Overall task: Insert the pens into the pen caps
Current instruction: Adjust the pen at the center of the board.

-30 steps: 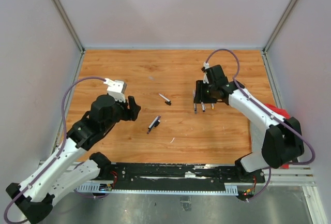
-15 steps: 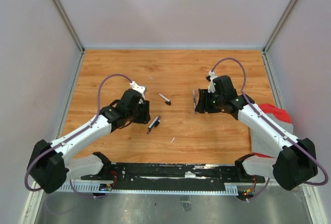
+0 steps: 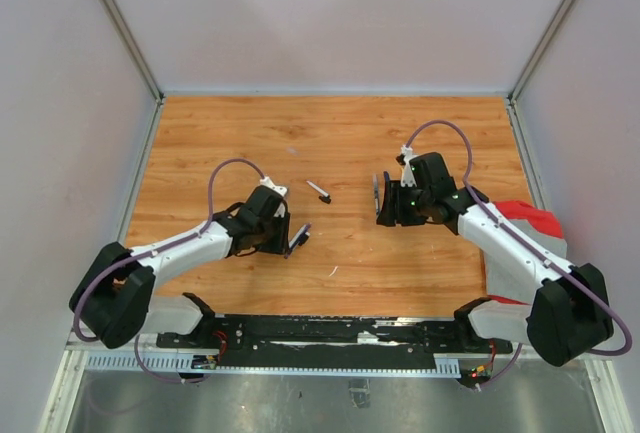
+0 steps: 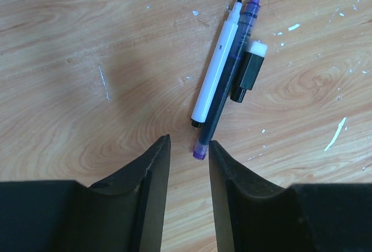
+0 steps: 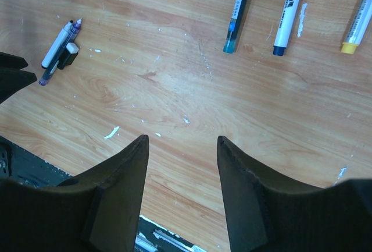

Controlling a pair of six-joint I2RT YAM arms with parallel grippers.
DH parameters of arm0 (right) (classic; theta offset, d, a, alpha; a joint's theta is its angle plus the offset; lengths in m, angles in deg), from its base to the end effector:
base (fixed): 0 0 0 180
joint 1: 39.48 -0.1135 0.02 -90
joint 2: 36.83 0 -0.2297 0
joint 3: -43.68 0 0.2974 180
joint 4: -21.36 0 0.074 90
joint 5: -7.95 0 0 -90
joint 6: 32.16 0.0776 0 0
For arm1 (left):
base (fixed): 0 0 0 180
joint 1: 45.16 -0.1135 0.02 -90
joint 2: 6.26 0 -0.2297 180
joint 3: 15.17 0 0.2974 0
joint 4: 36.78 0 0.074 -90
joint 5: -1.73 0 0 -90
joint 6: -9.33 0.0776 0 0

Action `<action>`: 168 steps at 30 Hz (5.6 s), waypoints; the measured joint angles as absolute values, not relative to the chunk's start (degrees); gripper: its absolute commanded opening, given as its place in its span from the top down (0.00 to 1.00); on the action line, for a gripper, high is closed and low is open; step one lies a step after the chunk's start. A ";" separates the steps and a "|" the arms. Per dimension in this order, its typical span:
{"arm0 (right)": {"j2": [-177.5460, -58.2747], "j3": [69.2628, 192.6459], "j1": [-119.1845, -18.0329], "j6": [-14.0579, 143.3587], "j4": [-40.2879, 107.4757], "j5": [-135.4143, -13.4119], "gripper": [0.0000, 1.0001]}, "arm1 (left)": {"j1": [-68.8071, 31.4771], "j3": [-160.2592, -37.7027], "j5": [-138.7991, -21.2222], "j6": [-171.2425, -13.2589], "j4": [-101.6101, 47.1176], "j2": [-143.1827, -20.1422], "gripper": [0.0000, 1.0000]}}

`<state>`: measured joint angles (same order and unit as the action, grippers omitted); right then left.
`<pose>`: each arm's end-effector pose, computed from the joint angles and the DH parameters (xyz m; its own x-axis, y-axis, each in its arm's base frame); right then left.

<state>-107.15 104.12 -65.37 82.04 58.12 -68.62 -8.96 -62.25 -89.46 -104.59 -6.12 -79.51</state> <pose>0.2964 0.1639 0.1701 -0.8295 0.0406 -0.5570 -0.2501 0.8648 0.4355 0.2460 -0.1780 0.0754 -0.8532 0.1221 -0.5072 0.2575 0.9441 -0.2059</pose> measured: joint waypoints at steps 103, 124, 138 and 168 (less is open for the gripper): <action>-100.33 99.07 -65.37 83.35 57.29 -61.41 0.41 | -35.78 -75.10 -103.39 -103.30 -14.16 -87.14 0.36; -99.57 98.48 -65.76 83.38 57.34 -59.18 0.37 | -44.69 -78.62 -93.62 -97.40 -17.57 -102.83 0.26; -99.57 98.48 -66.14 83.53 57.31 -58.87 0.36 | -44.67 -72.83 -100.35 -99.41 -15.73 -97.45 0.36; -99.20 98.48 -68.08 84.84 57.27 -58.18 0.33 | -26.90 -73.86 -98.73 -100.22 -14.60 -98.22 0.94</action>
<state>-99.20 98.48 -68.08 84.84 57.27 -58.18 -26.90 -73.86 -98.73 -100.22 -14.60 -98.22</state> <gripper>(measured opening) 0.669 0.130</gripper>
